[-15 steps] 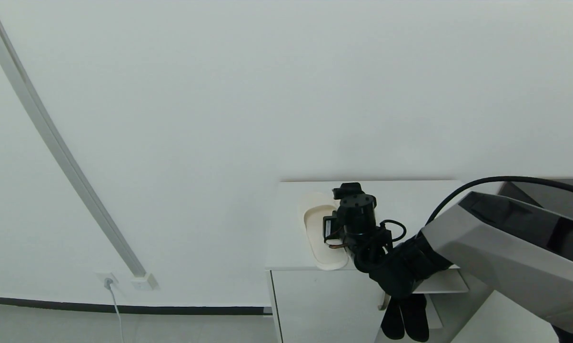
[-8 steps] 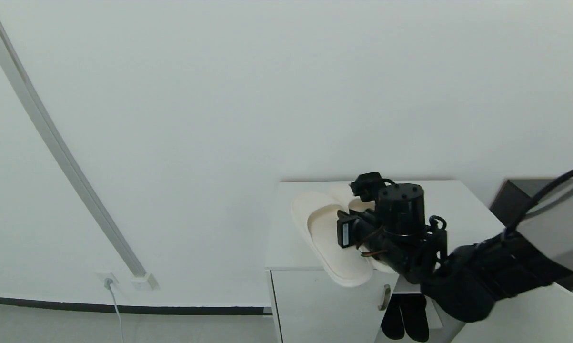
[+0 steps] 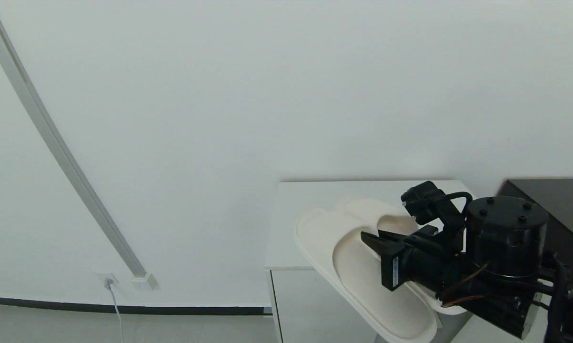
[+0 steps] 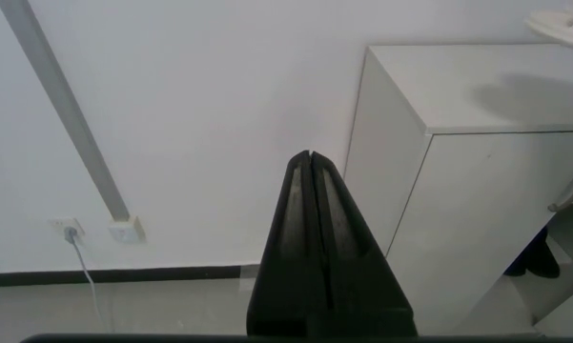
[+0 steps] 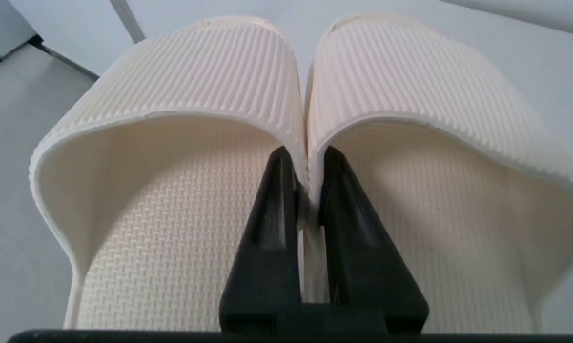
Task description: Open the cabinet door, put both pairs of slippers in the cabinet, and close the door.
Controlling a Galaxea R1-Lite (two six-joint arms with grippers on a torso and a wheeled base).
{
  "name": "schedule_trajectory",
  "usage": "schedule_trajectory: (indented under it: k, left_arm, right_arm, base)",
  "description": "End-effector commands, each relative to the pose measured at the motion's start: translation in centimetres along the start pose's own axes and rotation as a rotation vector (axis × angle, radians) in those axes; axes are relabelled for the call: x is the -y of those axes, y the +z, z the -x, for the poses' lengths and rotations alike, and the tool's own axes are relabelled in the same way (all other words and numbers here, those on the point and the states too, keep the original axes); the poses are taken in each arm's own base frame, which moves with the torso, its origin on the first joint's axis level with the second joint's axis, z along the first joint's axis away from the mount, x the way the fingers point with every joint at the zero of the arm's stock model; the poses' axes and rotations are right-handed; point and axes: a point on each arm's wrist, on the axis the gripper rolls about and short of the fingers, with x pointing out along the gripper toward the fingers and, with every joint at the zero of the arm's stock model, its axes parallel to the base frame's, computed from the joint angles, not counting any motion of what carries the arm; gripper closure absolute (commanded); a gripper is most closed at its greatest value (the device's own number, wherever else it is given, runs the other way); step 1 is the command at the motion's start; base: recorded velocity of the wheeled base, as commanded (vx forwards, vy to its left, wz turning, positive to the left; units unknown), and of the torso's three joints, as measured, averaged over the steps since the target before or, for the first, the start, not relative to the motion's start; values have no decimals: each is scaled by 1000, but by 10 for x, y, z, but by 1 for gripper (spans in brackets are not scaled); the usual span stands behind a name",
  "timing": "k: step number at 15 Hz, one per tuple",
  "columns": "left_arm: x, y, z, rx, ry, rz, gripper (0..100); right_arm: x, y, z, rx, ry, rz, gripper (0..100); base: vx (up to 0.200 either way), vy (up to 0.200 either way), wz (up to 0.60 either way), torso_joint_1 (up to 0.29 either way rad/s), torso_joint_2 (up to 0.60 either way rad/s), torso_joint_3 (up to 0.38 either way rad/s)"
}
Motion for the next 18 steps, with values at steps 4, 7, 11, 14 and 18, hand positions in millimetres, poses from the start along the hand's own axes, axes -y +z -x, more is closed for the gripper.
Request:
schedule_trajectory:
  k: [4, 7, 11, 14, 18]
  left_arm:
    - [0, 0, 0, -1, 0, 4, 100]
    - [0, 0, 0, -1, 0, 5, 100]
    - [0, 0, 0, -1, 0, 5, 100]
    - [0, 0, 0, -1, 0, 2, 100]
    - [0, 0, 0, -1, 0, 2, 100]
  right_arm:
    - [-4, -1, 3, -1, 15, 4, 100]
    - [-6, -2, 3, -5, 22, 9, 100]
    - [-8, -7, 5, -20, 25, 14, 100]
    - [-8, -9, 6, -27, 26, 25, 100]
    - [-7, -11, 7, -35, 27, 43, 100]
  base:
    - [0, 0, 0, 0, 0, 0]
    - [-200, 0, 0, 9, 2, 2]
    - [-200, 0, 0, -5, -1, 5]
    - [-200, 0, 0, 2, 2, 1]
    - [-50, 0, 0, -1, 1, 1]
